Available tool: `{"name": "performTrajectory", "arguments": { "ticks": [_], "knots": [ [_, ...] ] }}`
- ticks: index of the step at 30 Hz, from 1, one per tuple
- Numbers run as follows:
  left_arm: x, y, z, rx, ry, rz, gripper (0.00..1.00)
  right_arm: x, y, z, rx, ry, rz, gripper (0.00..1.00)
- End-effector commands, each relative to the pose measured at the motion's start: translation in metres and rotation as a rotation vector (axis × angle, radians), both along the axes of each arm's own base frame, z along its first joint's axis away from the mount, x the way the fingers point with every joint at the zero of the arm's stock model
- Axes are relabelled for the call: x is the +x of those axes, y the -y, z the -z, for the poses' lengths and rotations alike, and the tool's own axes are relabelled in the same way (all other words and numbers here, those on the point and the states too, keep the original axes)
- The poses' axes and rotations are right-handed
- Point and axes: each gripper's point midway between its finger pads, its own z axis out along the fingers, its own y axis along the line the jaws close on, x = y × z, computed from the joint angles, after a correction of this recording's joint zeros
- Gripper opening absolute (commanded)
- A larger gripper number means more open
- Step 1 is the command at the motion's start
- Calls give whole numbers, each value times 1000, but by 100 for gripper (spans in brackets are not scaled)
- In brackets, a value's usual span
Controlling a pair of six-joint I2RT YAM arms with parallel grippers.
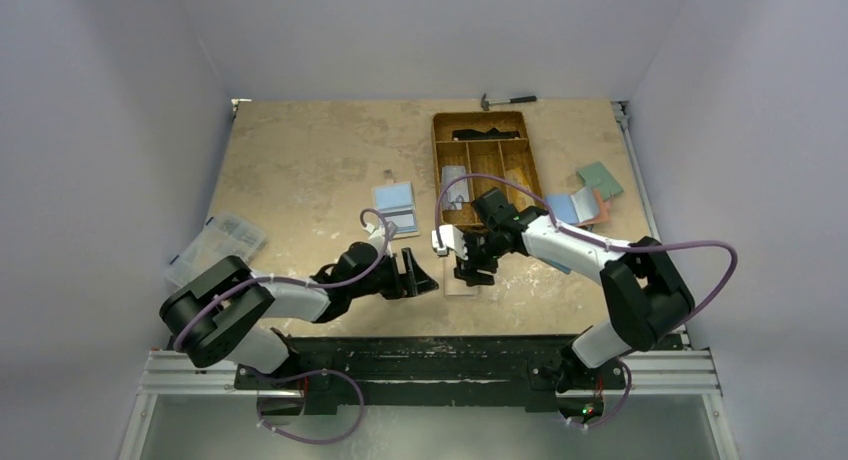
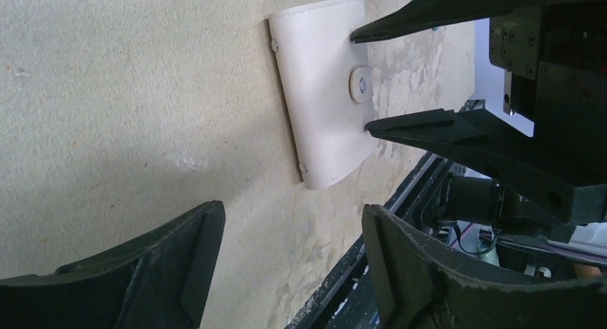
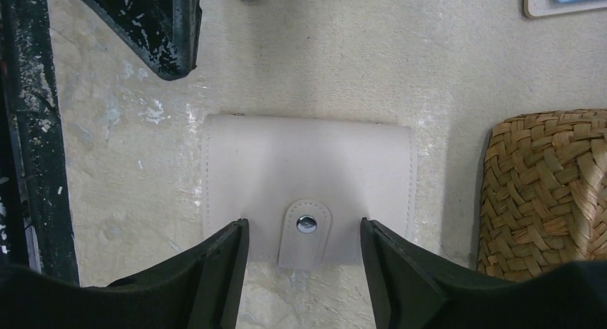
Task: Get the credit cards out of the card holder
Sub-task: Open the card holder at the center of the board.
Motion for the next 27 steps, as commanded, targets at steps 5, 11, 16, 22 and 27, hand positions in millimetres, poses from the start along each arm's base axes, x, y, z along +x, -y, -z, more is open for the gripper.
{"name": "performTrajectory", "arguments": {
  "ticks": [5,11,16,22,27],
  "knots": [
    [9,11,13,24,-38,-56,72,7,-3,10,-43,6,40,56],
    [8,15,28,53,-87,-72,70,6,-1,19,-87,5,35,39],
    [8,13,36,68,-111,-93,69,6,-1,17,-89,5,34,24],
    [7,9,40,78,-120,-109,69,3,-9,5,-39,-11,14,5],
    [7,7,40,81,-119,-117,69,-6,-16,-18,76,-55,-30,0]
  ]
}}
